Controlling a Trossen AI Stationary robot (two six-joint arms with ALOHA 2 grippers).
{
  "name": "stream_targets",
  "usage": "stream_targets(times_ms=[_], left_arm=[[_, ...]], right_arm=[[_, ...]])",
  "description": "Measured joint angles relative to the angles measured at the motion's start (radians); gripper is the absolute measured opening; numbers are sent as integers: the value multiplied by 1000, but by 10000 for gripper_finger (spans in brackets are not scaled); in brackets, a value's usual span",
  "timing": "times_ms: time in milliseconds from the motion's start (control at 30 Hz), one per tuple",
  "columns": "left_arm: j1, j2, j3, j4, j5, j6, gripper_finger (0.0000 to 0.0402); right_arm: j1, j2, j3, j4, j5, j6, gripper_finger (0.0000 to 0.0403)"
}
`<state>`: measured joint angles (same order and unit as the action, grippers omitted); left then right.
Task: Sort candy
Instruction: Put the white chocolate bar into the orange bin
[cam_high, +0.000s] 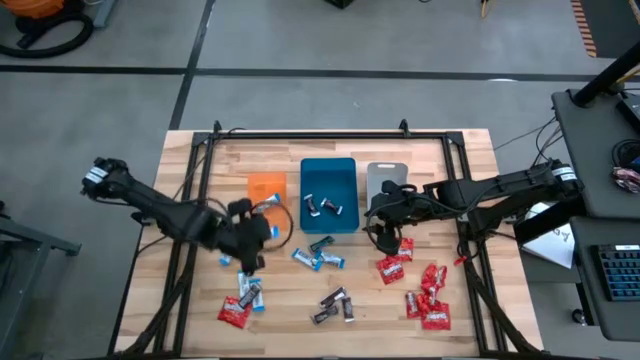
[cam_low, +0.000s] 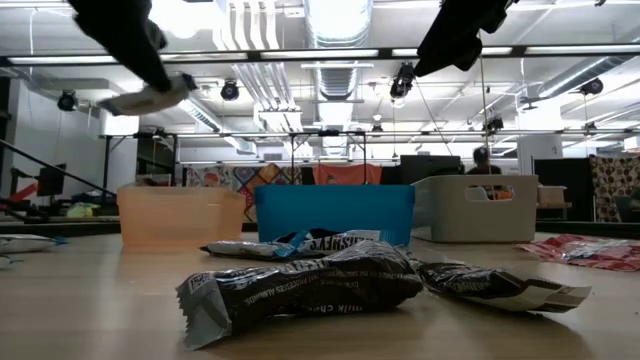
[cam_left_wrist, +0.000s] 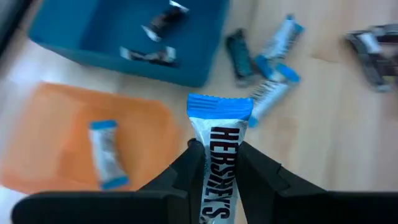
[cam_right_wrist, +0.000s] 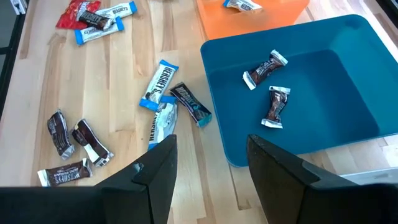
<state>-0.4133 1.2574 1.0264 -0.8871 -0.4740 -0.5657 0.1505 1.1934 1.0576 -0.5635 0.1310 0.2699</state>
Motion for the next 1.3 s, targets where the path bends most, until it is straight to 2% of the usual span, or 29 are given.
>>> stream_targets(times_ms=[300,500,633,900,1300], left_arm=[[307,-4,-20,0,70,362,56],[464,61,-22,3,78,583,56],[550,120,-23,12,143,707,56],[634,213,-23,90,226,836,56],[678,264,-23,102,231,841,57]], right_arm=[[0,0,0,0,0,8,183],[0,0,0,0,0,11,183],[0,0,0,0,0,11,183],[0,0,0,0,0,11,183],[0,0,-1,-2,-3,11,183]])
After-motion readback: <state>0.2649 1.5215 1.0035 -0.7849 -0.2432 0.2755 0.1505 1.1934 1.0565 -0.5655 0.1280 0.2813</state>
